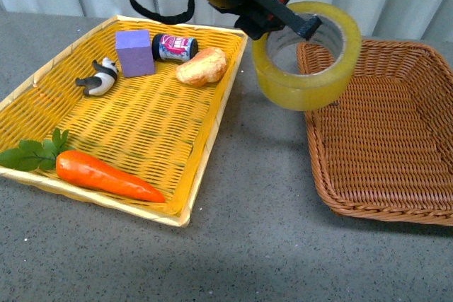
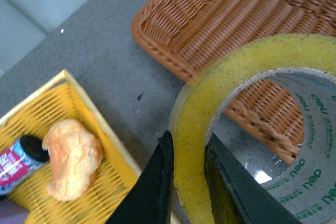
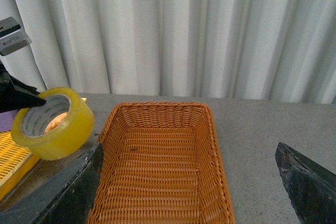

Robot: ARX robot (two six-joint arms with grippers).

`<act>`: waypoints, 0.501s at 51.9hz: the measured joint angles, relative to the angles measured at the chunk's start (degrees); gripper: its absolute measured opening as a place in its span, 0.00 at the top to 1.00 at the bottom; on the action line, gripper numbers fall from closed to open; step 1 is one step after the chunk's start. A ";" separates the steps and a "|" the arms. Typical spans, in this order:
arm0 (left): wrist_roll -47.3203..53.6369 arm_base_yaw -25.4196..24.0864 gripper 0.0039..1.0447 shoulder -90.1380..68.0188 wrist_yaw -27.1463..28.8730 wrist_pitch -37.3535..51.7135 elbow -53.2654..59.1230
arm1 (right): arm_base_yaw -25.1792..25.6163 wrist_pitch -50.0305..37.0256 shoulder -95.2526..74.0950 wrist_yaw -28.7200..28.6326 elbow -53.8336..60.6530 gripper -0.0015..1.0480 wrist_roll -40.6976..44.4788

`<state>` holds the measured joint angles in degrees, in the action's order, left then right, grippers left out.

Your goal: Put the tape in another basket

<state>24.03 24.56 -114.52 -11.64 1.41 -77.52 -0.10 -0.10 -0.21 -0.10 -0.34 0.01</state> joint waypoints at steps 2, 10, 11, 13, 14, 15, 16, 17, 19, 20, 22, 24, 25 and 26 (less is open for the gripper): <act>0.83 0.72 0.87 0.00 -0.35 -0.33 -0.66 | 0.00 0.00 0.00 0.00 0.00 0.09 0.00; 3.28 2.71 0.87 -0.04 -0.59 -1.62 -2.49 | 0.00 0.00 0.00 0.00 0.00 0.09 0.00; 3.39 2.89 0.87 -0.04 -0.72 -1.75 -2.62 | 0.00 0.00 0.00 0.00 0.00 0.09 0.00; 3.74 3.06 0.87 -0.04 -0.94 -2.05 -2.75 | 0.00 0.00 0.00 0.00 0.00 0.09 0.00; 4.09 3.19 0.87 -0.04 -0.98 -2.23 -2.80 | 0.00 0.00 0.00 0.00 0.00 0.09 0.00; 4.24 3.23 0.87 -0.04 -0.96 -2.27 -2.82 | 0.00 0.00 0.00 0.00 0.00 0.09 0.00; 4.48 3.28 0.87 -0.04 -0.96 -2.34 -2.82 | 0.00 0.00 0.00 0.00 0.00 0.09 0.00; 4.63 3.34 0.87 -0.07 -0.98 -2.49 -2.84 | 0.00 0.00 0.00 0.00 0.00 0.09 0.00; 5.01 3.34 0.87 -0.07 -1.14 -2.71 -2.86 | 0.00 0.00 0.00 0.00 0.00 0.09 0.00; 5.16 3.34 0.87 -0.07 -1.25 -2.80 -2.84 | 0.00 0.00 0.00 0.00 0.00 0.09 0.00; 5.35 3.34 0.87 -0.09 -1.31 -2.86 -2.86 | 0.00 0.00 0.00 0.00 0.00 0.09 0.00; 5.53 3.34 0.87 -0.09 -1.31 -2.89 -2.86 | 0.00 0.00 0.00 0.02 0.00 0.09 0.00; 5.55 3.32 0.87 -0.09 -1.29 -2.89 -2.86 | 0.00 0.00 0.00 0.02 0.00 0.09 0.00; 5.64 3.32 0.87 -0.09 -1.29 -2.89 -2.86 | 0.00 0.00 0.00 0.00 0.00 0.09 0.00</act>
<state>29.67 27.88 -114.61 -12.93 -1.48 -80.38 -0.10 -0.10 -0.21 -0.10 -0.34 0.01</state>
